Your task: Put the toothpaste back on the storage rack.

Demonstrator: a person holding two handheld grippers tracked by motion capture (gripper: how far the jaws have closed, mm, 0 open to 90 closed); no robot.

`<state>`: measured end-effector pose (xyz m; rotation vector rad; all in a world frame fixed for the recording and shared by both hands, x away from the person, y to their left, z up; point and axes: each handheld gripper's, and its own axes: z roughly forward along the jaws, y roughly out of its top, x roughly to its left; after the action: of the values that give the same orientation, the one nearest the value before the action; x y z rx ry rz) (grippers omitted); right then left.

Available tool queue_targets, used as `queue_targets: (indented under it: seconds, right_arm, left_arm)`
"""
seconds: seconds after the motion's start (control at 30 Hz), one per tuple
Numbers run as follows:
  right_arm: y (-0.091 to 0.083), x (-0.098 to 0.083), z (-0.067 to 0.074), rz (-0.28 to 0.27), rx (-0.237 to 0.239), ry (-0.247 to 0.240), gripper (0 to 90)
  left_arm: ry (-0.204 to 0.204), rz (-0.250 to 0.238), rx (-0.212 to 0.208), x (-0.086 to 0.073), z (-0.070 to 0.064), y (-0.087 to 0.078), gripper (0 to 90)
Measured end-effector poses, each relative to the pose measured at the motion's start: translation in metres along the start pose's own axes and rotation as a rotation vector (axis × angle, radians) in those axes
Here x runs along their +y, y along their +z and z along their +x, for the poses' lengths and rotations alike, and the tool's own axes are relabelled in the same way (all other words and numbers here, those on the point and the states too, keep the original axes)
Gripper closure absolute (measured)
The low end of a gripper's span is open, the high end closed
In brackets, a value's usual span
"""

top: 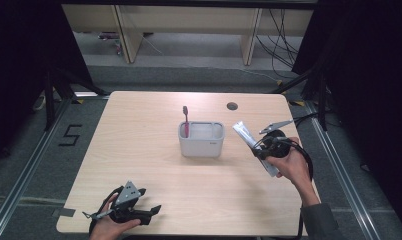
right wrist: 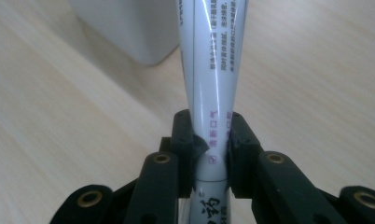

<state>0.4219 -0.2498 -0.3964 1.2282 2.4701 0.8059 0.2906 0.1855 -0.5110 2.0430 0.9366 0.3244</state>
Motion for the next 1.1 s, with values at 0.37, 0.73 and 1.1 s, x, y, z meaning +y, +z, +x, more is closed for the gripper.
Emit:
queue_targets:
  seconds: [0.37, 0.73, 1.1]
  right_arm:
    - [-0.004, 0.031, 0.001, -0.134, 0.014, -0.015, 76.6]
    - [0.002, 0.067, 0.012, -0.23, 0.047, 0.001, 76.6]
    - [0.014, 0.098, 0.026, -0.311, 0.062, 0.035, 76.7]
  left_arm:
    - [0.0, -0.007, 0.004, 0.0, 0.001, -0.001, 19.5]
    - [0.003, -0.006, 0.001, 0.0, 0.002, -0.002, 19.4]
    - [0.004, -0.007, -0.001, 0.001, 0.002, -0.002, 19.4]
